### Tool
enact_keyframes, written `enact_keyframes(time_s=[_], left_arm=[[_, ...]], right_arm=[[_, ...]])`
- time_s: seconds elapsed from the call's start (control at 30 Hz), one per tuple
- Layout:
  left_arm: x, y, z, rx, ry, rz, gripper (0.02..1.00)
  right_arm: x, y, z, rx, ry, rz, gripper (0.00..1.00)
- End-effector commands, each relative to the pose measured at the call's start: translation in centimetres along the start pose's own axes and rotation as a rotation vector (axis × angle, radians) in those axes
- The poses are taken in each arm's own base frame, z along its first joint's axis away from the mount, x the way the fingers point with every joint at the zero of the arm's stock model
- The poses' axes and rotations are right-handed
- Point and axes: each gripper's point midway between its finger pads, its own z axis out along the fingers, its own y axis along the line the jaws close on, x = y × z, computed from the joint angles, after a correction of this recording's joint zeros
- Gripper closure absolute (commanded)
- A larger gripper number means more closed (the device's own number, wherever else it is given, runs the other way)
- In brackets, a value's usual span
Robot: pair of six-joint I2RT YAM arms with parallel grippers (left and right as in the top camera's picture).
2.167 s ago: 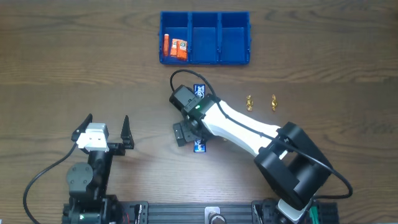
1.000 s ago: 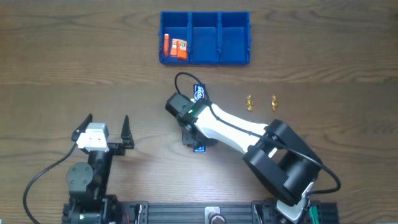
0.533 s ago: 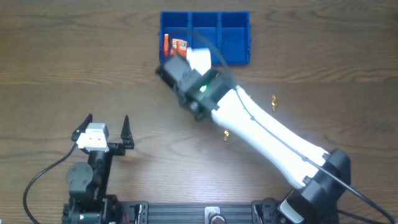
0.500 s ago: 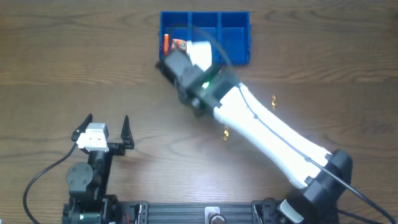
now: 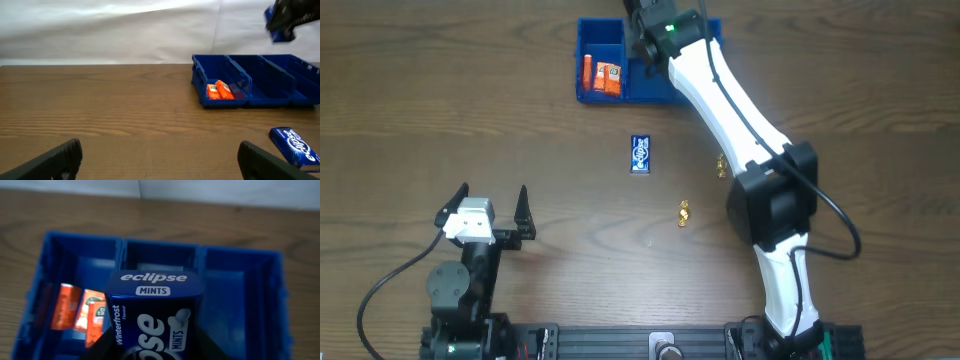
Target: Sort Candies Into Trays
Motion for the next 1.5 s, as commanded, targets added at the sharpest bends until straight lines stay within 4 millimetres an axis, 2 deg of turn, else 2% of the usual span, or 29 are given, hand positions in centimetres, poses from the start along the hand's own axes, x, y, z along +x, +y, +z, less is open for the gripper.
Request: enact_keyframes(time_s=[0.03, 0.17, 0.23, 0.37, 0.43, 0.5, 0.57, 0.6, 0.7, 0.83, 0.9, 1.0, 1.03, 1.07, 1.1, 1.2, 1.23, 1.37, 1.5], left_arm=[[1.7, -0.1, 0.1, 0.006, 0.047, 0.004, 0.02], [1.6, -0.1, 0.1, 0.006, 0.047, 0.004, 0.02], [1.6, -0.1, 0.1, 0.006, 0.047, 0.004, 0.02], [1.6, -0.1, 0.1, 0.006, 0.047, 0.004, 0.02], [1.7, -0.1, 0.1, 0.006, 0.047, 0.004, 0.02], [1.7, -0.1, 0.1, 0.006, 0.047, 0.004, 0.02], [1.6, -0.1, 0.1, 0.006, 0.047, 0.004, 0.023], [1.7, -0.1, 0.1, 0.006, 0.047, 0.004, 0.023], [1.6, -0.1, 0.1, 0.006, 0.047, 0.004, 0.02], [1.7, -0.1, 0.1, 0.006, 0.047, 0.004, 0.02], [1.6, -0.1, 0.1, 0.006, 0.047, 0.004, 0.02], [1.7, -0.1, 0.1, 0.006, 0.047, 0.004, 0.02], [1.6, -0.1, 0.1, 0.006, 0.047, 0.004, 0.02], [1.7, -0.1, 0.1, 0.006, 0.047, 0.004, 0.02], [1.7, -0.1, 0.1, 0.006, 0.047, 0.004, 0.02], [1.6, -0.1, 0.1, 0.006, 0.047, 0.004, 0.023], [1.6, -0.1, 0.1, 0.006, 0.047, 0.004, 0.02], [1.6, -0.1, 0.1, 0.006, 0.047, 0.004, 0.02], [1.6, -0.1, 0.1, 0.006, 0.047, 0.004, 0.023]], right_arm=[[-0.1, 0.6, 1.3, -0.035, 0.003, -0.017, 0.967], [0.6, 0.6, 2.7, -0.028, 0.016, -0.019, 0.956], [0.6, 0.5, 2.8, -0.026, 0.017, -0.017, 0.884], [0.5, 0.4, 2.8, -0.024, 0.012, -0.015, 0.592], [0.3, 0.1, 3.0, -0.02, 0.009, -0.009, 0.538], [0.1, -0.2, 3.2, -0.018, 0.004, -0.003, 0.343], [0.1, -0.3, 3.2, -0.017, 0.002, -0.01, 0.025], [0.0, -0.3, 3.2, -0.017, 0.001, -0.01, 0.001], [0.4, -0.3, 2.2, -0.015, 0.033, -0.021, 0.001], [0.7, 0.3, -4.2, -0.016, 0.101, 0.018, 0.001], [2.3, 0.8, -7.5, -0.016, 0.16, 0.013, 0.001], [5.6, 1.5, -9.0, -0.013, 0.281, -0.008, 0.001], [6.7, 1.7, -9.0, -0.009, 0.318, -0.015, 0.001], [8.9, 1.9, -8.6, 0.012, 0.377, -0.022, 0.001], [11.0, 2.2, -8.0, 0.031, 0.429, -0.026, 0.001], [14.8, 2.3, -6.1, 0.041, 0.517, -0.026, 0.001], [16.7, 2.5, -4.9, 0.025, 0.552, -0.024, 0.001], [20.0, 2.5, -2.1, 0.007, 0.582, -0.008, 0.001], [21.4, 2.4, -0.9, 0.007, 0.58, -0.008, 0.009]])
